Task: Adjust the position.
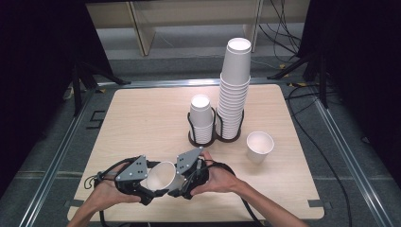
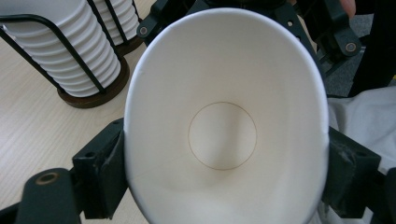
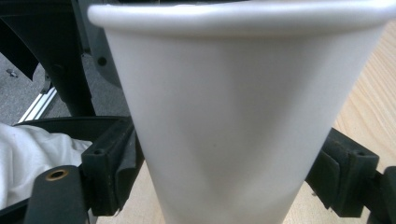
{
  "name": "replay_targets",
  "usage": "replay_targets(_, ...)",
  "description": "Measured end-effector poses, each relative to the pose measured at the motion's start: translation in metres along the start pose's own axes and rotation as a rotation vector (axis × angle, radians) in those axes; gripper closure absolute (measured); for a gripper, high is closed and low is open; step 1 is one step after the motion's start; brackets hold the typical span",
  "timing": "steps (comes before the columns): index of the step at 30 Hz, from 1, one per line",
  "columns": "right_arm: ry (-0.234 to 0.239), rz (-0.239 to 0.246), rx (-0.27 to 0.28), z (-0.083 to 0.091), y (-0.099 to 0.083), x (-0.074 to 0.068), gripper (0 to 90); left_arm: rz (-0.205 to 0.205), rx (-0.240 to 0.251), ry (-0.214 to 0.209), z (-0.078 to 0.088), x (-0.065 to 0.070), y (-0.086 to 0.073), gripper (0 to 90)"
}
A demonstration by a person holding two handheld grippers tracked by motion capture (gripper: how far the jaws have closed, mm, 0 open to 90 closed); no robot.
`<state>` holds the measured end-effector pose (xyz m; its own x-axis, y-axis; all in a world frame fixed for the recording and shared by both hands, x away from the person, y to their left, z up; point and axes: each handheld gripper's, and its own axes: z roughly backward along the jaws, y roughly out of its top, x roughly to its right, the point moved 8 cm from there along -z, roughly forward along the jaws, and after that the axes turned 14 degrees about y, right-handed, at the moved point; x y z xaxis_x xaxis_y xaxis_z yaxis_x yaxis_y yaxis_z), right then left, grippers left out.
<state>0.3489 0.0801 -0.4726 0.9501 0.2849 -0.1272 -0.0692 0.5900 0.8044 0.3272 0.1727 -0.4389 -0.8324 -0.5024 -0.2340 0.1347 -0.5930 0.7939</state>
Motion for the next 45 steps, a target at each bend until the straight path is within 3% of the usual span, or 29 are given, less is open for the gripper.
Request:
replay_targets(2,0.001,-0.001,-0.002,0.0,0.0,0.0,22.5,-0.008,-0.006,0.001,0.0,-0.001,-0.001,16.3)
replay_targets(11,-0.001,-0.016,0.047,0.003,0.0,-0.001,23.4,0.065,0.071,-0.009,-0.002,-0.003,0.002,12.5)
replay_targets(14,-0.013,-0.012,0.04,0.005,-0.001,-0.001,23.7,0.083,0.082,-0.014,-0.002,-0.003,0.003,12.3)
replay_targets(21,-0.021,-0.019,0.04,0.008,-0.007,0.001,24.4,0.1,0.106,0.005,-0.003,-0.004,0.003,13.0)
replay_targets(26,-0.036,-0.041,0.056,0.015,-0.01,0.002,24.4,0.131,0.167,0.029,0.002,-0.009,0.006,13.3)
replay_targets(31,-0.083,-0.077,0.072,0.025,-0.022,0.01,24.2,0.21,0.25,0.057,0.016,-0.023,0.011,14.9)
replay_targets(32,-0.102,-0.061,0.076,0.028,-0.024,0.013,24.1,0.228,0.274,0.053,0.017,-0.025,0.012,14.9)
replay_targets(37,-0.16,-0.139,0.158,0.035,-0.031,0.018,23.7,0.27,0.292,0.093,0.021,-0.034,0.008,14.9)
replay_targets(41,-0.236,-0.161,0.237,0.041,-0.034,0.028,23.6,0.32,0.348,0.133,0.02,-0.04,0.007,14.9)
replay_targets(43,-0.255,-0.206,0.263,0.041,-0.037,0.029,23.5,0.339,0.358,0.167,0.021,-0.043,0.005,14.9)
replay_targets(45,-0.273,-0.207,0.276,0.043,-0.04,0.033,23.4,0.351,0.356,0.191,0.021,-0.045,0.002,14.8)
